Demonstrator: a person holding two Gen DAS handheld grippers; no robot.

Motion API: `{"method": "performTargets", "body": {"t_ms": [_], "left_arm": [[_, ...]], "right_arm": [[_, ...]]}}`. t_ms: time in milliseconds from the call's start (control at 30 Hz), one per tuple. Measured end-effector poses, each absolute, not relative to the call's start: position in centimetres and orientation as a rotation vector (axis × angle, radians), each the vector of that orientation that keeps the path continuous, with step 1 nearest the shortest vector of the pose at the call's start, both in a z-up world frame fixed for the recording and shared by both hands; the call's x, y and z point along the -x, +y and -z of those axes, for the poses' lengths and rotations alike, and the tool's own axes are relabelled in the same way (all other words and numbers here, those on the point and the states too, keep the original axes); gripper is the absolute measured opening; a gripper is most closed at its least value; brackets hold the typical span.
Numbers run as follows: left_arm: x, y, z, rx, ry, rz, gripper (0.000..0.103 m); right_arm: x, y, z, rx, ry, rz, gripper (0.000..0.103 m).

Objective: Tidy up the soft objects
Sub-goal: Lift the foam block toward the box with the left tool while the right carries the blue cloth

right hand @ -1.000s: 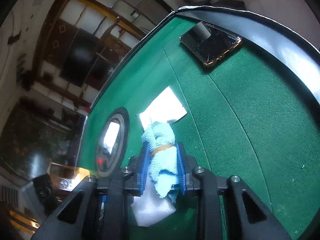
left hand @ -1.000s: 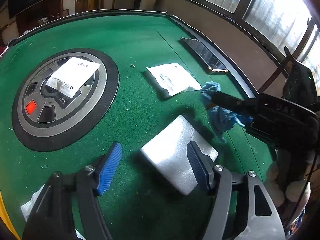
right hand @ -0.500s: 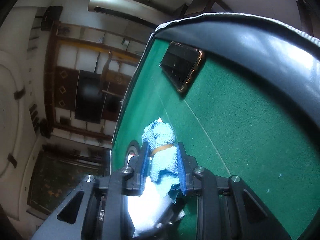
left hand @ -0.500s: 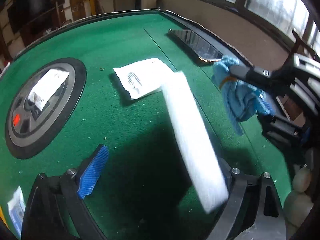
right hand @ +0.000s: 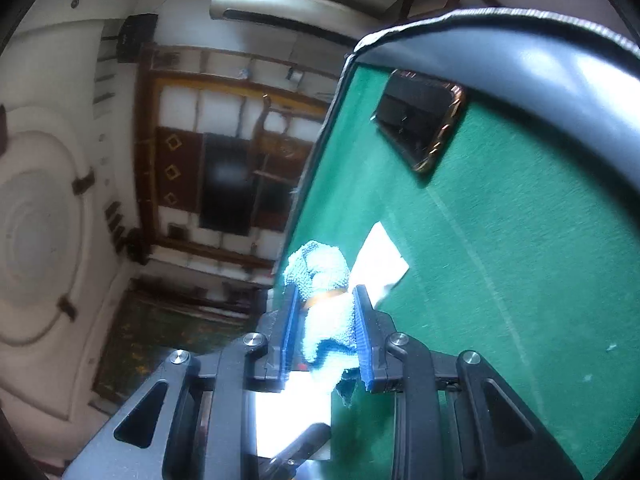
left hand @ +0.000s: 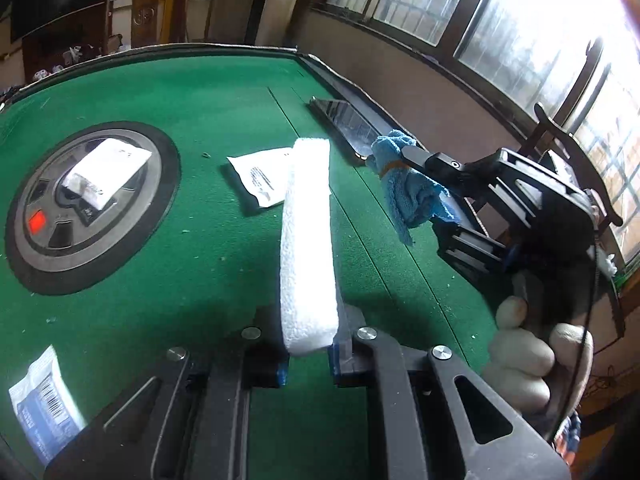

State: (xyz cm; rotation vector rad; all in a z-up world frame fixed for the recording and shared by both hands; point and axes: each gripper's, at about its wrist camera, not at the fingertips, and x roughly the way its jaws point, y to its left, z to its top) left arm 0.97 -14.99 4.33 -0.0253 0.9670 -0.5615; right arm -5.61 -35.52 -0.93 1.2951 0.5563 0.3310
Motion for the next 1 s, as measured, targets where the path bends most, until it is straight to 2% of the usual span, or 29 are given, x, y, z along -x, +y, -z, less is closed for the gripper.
{"method": "performTargets", "body": {"t_ms": [133,333,467,700,1000], "left_arm": [[1.4,-9.5,-6.9,0.110,0.908,0.560,0.012],[5.3,1.8,-9.0,0.178,0.825,0.431,0.012],[8.1,9.6,-9.5,0.168,0.766,0.265,0.012],[12.2,19.8,-7.5,0.228,0.750,0.044,0.012],[13.1,24.7,-3.8,0.340,0.794,-0.030,0.012]], "right_arm": [[3.8,-33.2,1.6,-1.397,0.546,-0.662,0.025],[3.1,-29.2,0.1,-1.292,0.585,-0.816,0.025],[3.0,-25.5,0.0,-1.191,0.691,-0.789,0.025],[4.3,-17.0,-0.4,-1.093,0.803,-0.916,0.025],[4.2,-6.0,-1.8,-0.944,0.917,-1.050,0.025]]}}
